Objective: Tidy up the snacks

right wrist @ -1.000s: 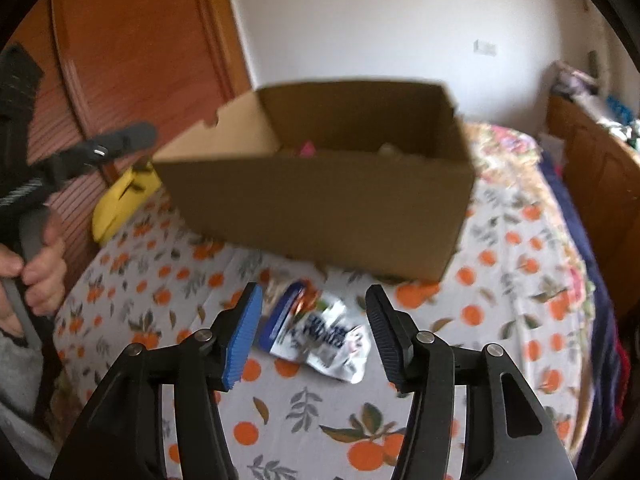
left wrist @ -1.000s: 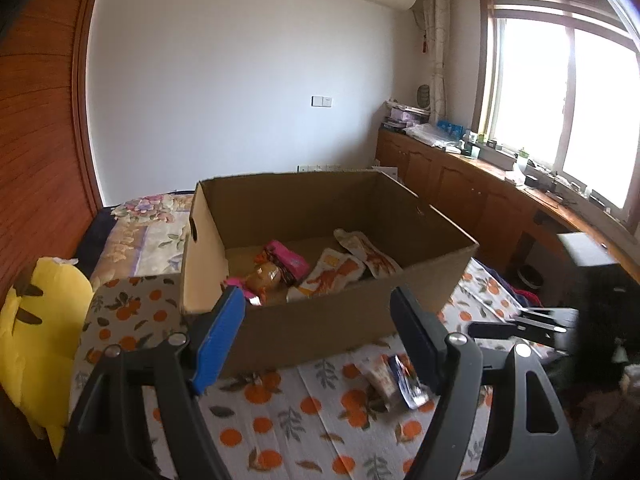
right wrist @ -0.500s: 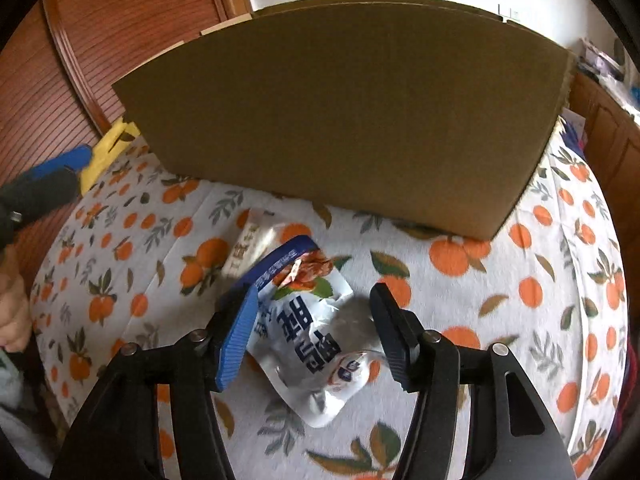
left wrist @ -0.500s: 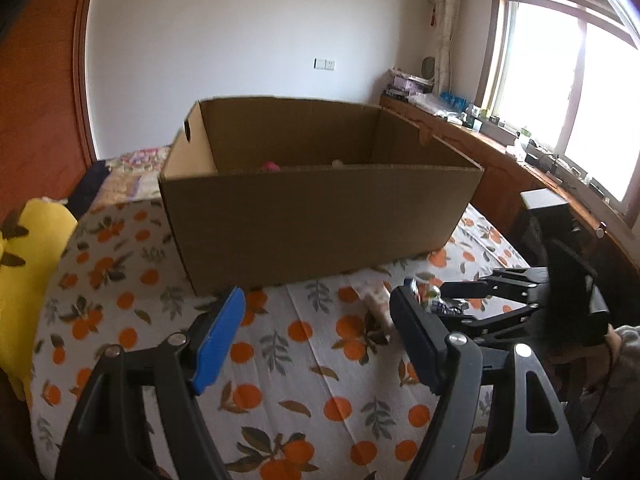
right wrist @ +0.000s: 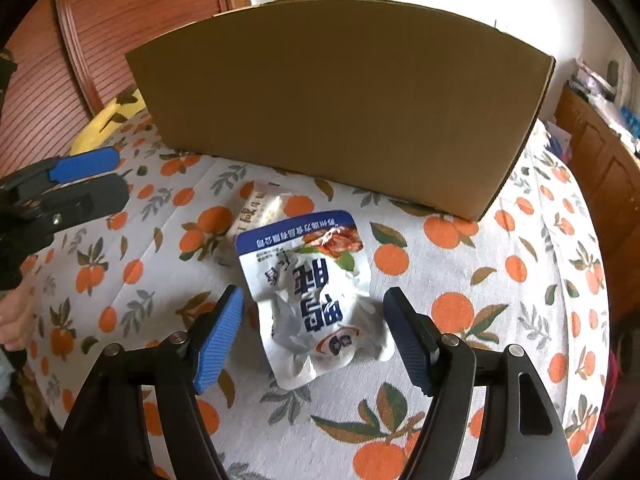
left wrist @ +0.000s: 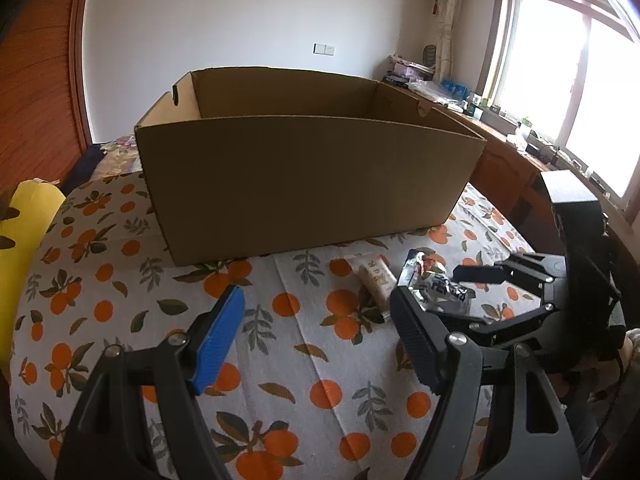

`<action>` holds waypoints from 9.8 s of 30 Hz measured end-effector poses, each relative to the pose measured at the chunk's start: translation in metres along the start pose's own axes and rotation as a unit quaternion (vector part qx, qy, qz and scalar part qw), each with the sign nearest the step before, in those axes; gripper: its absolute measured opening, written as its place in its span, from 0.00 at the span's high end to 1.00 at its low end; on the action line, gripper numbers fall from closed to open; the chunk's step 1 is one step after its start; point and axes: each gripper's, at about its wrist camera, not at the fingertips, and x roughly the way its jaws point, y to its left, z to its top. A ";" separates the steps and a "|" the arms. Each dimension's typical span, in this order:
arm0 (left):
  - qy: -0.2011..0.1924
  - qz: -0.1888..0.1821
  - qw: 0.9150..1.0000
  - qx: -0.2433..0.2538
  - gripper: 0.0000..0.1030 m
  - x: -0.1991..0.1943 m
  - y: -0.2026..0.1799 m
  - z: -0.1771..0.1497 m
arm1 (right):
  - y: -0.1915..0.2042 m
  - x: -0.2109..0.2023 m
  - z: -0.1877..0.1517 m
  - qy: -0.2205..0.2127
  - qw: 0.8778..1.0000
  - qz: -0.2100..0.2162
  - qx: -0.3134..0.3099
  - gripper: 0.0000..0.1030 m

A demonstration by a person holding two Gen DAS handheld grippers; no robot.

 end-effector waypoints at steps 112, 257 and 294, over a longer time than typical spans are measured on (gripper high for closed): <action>-0.077 0.026 0.995 0.057 0.81 -0.022 -0.022 0.129 | 0.021 -0.108 0.106 -0.164 0.985 -0.046 0.025 0.40; -0.148 0.175 0.973 0.014 0.00 -0.236 -0.094 -0.070 | 0.096 -0.280 -0.079 -0.249 0.957 -0.116 0.091 0.00; -0.152 0.186 0.971 0.005 0.00 -0.239 -0.090 -0.071 | 0.096 -0.278 -0.078 -0.249 0.957 -0.116 0.091 0.00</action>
